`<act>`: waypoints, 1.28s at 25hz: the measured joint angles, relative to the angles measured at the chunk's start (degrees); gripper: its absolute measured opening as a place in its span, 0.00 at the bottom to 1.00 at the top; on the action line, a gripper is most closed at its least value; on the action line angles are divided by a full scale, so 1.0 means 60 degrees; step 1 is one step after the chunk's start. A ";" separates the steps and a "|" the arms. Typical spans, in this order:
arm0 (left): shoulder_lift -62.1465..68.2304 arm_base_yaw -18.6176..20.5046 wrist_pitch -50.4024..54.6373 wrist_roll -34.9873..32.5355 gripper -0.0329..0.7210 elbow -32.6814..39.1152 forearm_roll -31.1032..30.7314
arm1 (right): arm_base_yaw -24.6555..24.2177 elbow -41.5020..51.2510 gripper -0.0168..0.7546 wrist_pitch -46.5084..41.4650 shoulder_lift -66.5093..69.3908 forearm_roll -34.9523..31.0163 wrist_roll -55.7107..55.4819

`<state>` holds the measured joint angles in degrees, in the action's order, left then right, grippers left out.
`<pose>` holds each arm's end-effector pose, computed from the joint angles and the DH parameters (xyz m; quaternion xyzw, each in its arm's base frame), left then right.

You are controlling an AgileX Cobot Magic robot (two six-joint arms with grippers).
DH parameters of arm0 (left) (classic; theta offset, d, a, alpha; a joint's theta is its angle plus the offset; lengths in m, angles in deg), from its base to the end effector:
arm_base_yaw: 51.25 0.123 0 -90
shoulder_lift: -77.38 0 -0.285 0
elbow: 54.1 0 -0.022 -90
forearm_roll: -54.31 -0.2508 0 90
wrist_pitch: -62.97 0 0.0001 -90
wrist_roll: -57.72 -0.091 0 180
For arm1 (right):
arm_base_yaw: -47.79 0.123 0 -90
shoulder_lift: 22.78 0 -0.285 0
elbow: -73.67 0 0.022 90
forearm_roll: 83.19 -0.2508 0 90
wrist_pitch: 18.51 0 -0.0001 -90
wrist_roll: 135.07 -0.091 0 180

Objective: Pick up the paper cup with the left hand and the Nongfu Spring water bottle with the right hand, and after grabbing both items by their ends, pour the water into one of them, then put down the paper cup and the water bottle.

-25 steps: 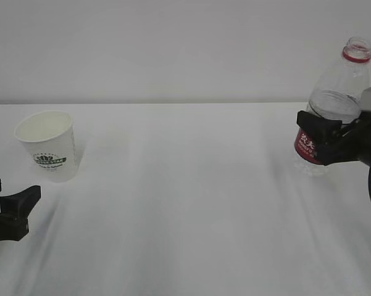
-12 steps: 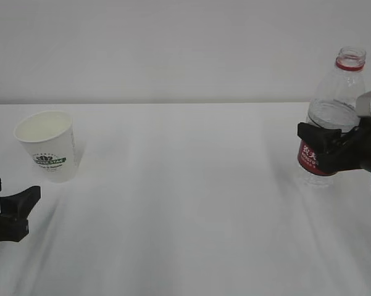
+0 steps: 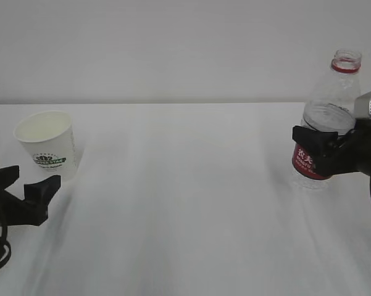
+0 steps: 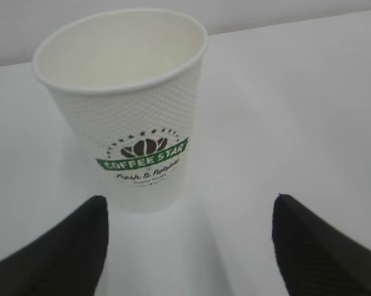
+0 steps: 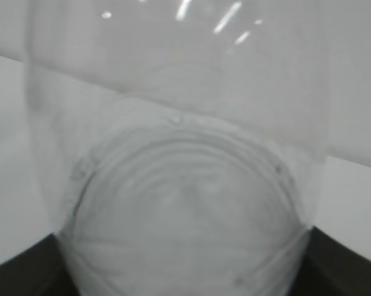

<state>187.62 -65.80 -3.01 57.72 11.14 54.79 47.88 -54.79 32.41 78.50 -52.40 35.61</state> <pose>0.2190 -0.0561 0.1116 0.0998 0.8105 -0.0710 0.5728 0.2700 0.0366 0.1660 -0.1987 0.7672 0.1042 0.6009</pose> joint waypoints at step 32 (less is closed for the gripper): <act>0.1372 0.5193 0.0753 0.2966 0.81 -0.2643 -0.8643 | 0.0000 0.0000 0.67 0.0000 0.0000 0.0374 -0.0192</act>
<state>195.85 -34.64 1.50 75.52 -4.72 2.94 47.88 -54.79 32.41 78.50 -50.15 34.46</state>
